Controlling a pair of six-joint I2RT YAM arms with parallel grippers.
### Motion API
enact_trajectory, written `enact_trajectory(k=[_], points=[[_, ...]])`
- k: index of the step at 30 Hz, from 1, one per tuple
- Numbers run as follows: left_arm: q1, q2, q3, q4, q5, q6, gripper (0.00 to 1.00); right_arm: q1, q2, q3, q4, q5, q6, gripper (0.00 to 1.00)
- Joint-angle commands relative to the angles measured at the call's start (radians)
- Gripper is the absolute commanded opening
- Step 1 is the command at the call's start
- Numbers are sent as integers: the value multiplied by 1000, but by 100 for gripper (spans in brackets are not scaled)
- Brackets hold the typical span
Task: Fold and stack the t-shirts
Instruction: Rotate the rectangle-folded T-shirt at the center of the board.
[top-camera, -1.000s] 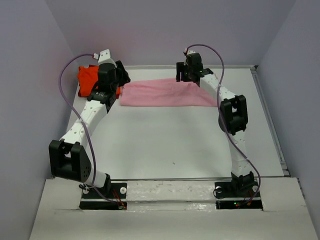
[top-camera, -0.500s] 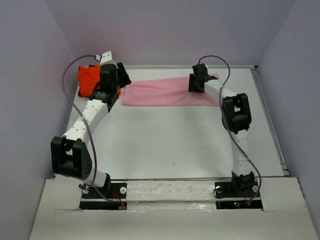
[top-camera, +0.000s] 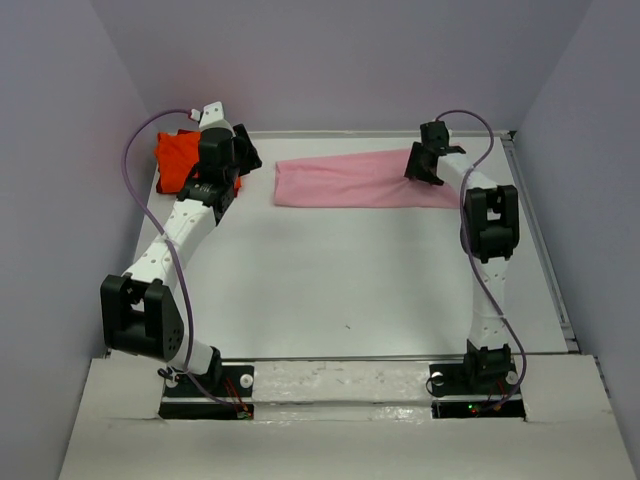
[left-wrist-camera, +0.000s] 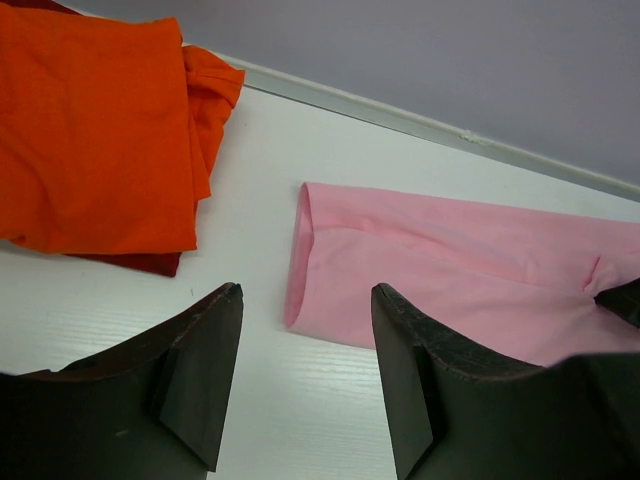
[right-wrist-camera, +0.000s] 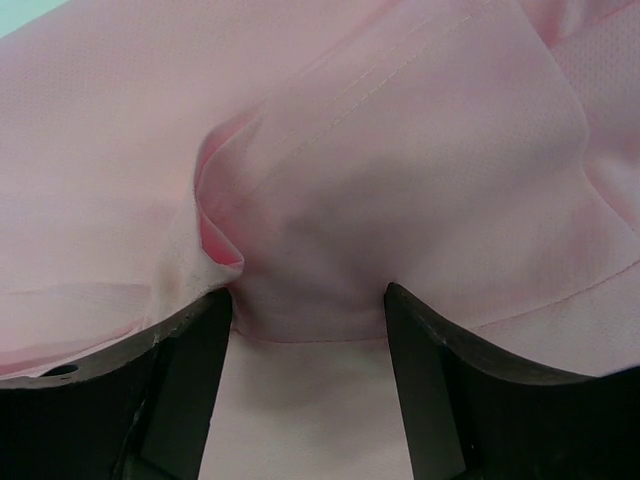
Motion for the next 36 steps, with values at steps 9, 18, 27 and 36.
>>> enact_trajectory(k=[9, 18, 27, 36], points=[[8, -51, 1, 46, -27, 19, 64, 9, -150, 69, 23, -402, -64, 69], [9, 117, -4, 146, 95, -24, 64, 18, -305, -83, 66, -396, -24, 69], [-9, 485, 247, 225, 361, -107, 61, 18, -516, -443, 228, -402, 54, 69], [-15, 732, 497, 193, 382, -41, 61, 29, -629, -749, 377, -476, 107, 69]])
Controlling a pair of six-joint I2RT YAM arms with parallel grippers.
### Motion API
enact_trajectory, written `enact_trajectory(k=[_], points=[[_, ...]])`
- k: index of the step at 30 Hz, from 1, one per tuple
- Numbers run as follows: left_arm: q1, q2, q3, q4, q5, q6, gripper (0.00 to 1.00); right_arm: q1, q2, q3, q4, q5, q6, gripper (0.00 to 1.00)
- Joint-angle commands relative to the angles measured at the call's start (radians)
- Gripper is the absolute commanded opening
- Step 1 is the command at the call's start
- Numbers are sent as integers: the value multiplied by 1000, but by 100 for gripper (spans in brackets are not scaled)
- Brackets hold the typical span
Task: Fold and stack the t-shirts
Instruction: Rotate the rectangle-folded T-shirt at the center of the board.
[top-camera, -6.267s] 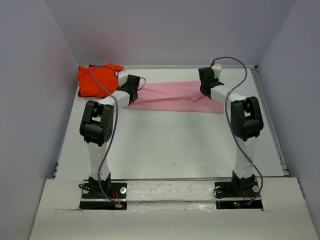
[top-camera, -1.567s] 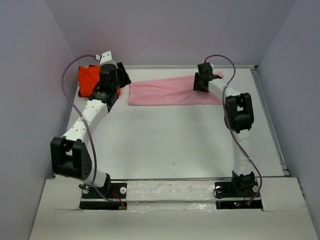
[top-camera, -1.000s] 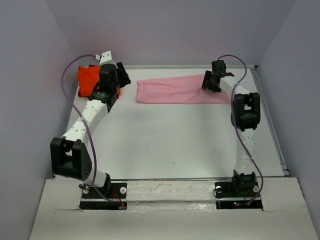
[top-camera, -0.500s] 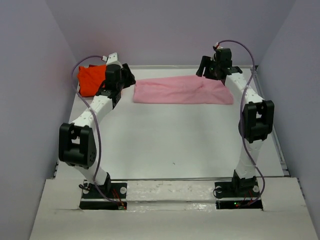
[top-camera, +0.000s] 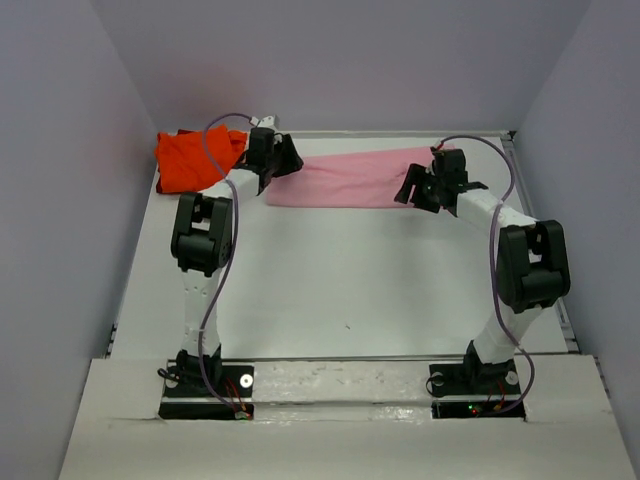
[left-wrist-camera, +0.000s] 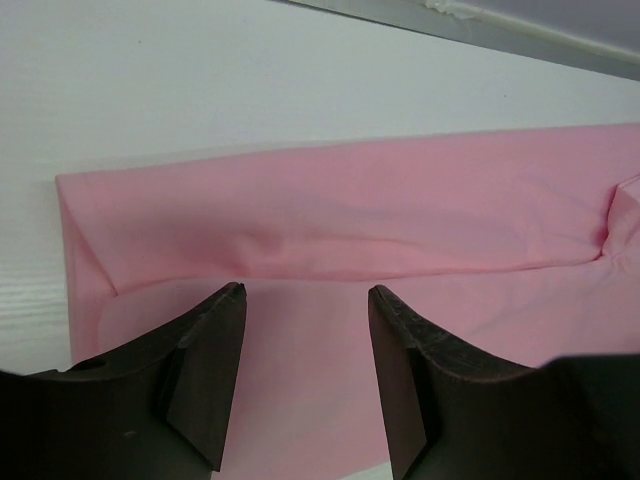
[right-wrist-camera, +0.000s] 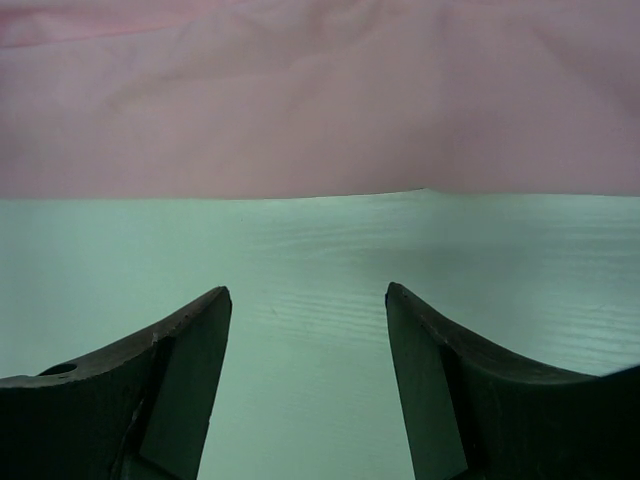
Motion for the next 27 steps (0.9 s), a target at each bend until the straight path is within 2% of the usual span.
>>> enact_trajectory(k=[1, 9, 18, 22, 27], points=[[-1, 33, 120, 29, 52, 23, 61, 17, -48, -54, 131, -38, 25, 69], [-1, 130, 183, -72, 10, 6, 61, 17, -43, -40, 136, -71, 40, 69], [-4, 176, 165, -189, 8, -43, 61, 17, -77, -43, 118, -71, 56, 69], [-16, 95, 48, -189, -27, -68, 61, 17, -98, -56, 101, -62, 60, 69], [-97, -32, -192, -189, -127, -135, 59, 17, -88, -56, 96, -38, 68, 69]])
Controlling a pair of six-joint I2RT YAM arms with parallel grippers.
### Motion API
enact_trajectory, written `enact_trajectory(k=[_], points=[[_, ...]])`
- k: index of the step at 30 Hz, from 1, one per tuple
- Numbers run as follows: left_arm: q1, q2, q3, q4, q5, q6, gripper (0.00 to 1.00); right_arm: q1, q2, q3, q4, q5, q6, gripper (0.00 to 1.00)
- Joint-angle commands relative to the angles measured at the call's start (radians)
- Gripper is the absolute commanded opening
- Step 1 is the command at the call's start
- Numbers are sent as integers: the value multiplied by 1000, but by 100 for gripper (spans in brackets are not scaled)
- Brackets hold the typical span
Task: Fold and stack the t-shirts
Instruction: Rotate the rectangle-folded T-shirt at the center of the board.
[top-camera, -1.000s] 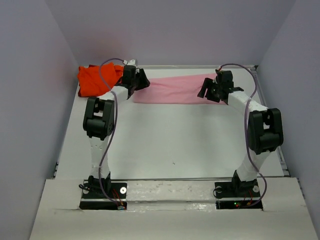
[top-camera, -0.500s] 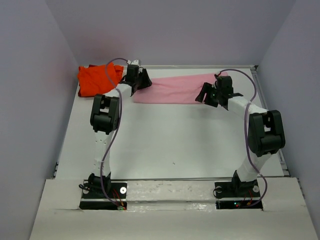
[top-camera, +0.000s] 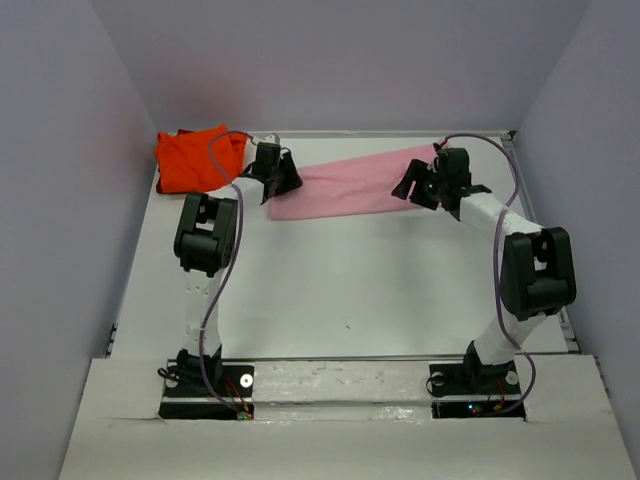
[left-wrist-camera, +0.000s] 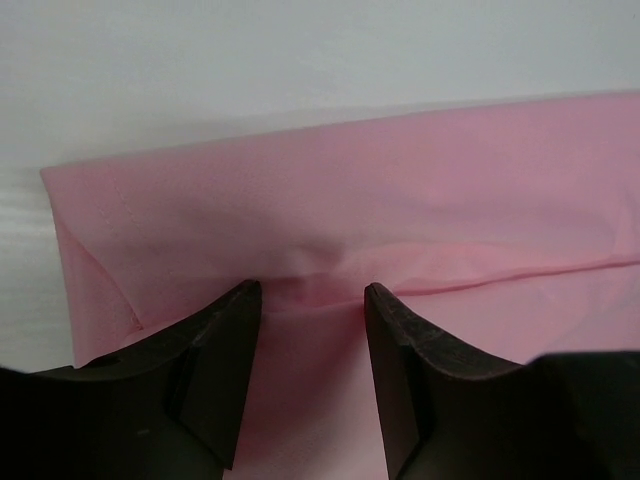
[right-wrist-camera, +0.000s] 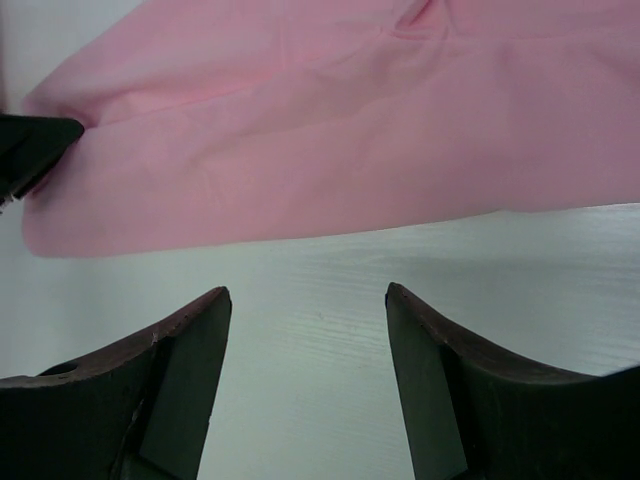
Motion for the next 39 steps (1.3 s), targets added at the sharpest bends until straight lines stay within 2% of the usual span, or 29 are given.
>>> enact_trajectory(k=[1, 8, 12, 14, 17, 24, 29, 33, 37, 39], points=[[-92, -140, -197, -125, -87, -74, 59, 10, -13, 12, 12, 18, 10, 69], [-233, -327, -510, -72, -105, -125, 59, 10, 53, 155, -94, 74, -7, 69], [-302, -408, -746, 14, -89, -182, 59, 10, 72, 216, -143, 117, -8, 70], [-331, -458, -812, 43, -92, -194, 59, 10, 82, 239, -157, 133, -12, 70], [-423, -527, -973, 100, -93, -245, 59, 10, 109, 278, -172, 153, -13, 70], [-626, -685, -1190, 171, -140, -416, 59, 10, 194, 362, -208, 197, -38, 70], [-791, -797, -1198, 128, -203, -504, 59, 10, 270, 416, -223, 211, -68, 70], [-877, -910, -1008, -60, -328, -470, 59, 10, 294, 439, -221, 211, -76, 70], [-882, -1005, -783, -303, -466, -372, 61, 10, 306, 459, -221, 206, -78, 71], [-868, -1040, -643, -349, -565, -296, 62, 10, 322, 466, -221, 197, -74, 71]])
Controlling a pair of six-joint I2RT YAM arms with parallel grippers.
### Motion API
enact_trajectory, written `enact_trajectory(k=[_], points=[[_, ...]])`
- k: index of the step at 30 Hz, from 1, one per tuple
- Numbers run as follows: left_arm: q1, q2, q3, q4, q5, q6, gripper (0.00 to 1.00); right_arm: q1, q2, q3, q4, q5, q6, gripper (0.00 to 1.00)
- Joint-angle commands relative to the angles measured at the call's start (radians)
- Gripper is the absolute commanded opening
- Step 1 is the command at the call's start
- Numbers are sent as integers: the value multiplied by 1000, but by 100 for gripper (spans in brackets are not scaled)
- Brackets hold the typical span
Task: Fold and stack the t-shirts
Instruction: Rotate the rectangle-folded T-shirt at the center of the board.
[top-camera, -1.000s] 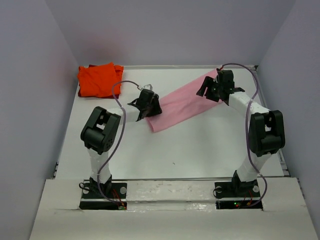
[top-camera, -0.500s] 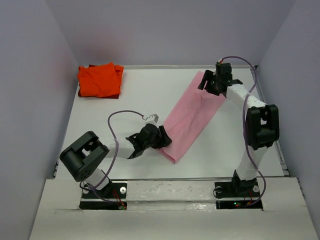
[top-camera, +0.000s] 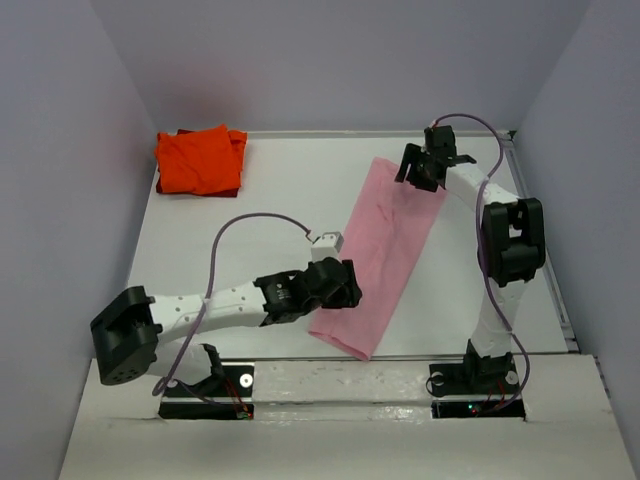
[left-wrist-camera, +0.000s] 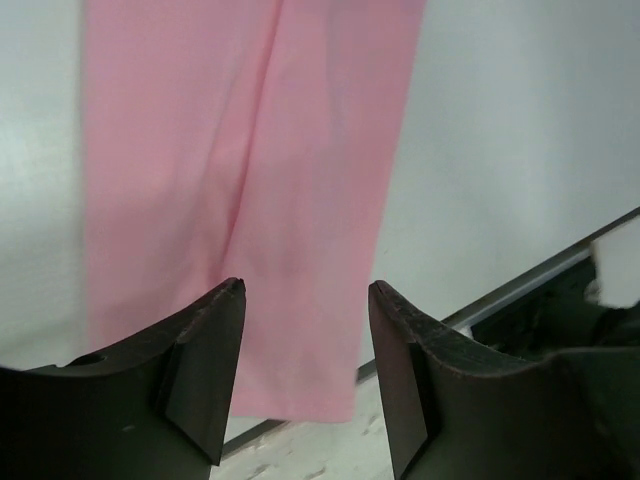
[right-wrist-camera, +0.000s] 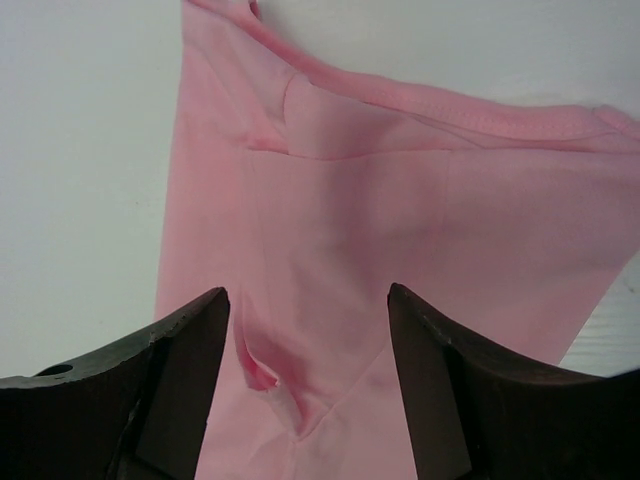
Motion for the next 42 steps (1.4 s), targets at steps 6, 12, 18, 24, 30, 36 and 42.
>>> enact_trajectory(k=[6, 12, 18, 24, 30, 36, 42], points=[[207, -140, 492, -188, -181, 352, 64, 10, 75, 80, 13, -55, 11, 70], [440, -61, 632, -125, -299, 668, 64, 10, 135, 80, 28, -118, 37, 70], [537, -114, 460, 124, -316, 757, 65, 10, 221, 155, 2, -116, 31, 70], [566, -170, 363, 161, -282, 727, 66, 10, 394, 380, -67, -193, 48, 70], [595, -183, 372, 118, -276, 689, 66, 10, 581, 684, -90, -410, 98, 75], [618, -162, 380, 101, -213, 673, 67, 10, 720, 860, -49, -574, 170, 77], [643, -136, 388, 92, -155, 653, 67, 28, 753, 847, 86, -681, 232, 81]])
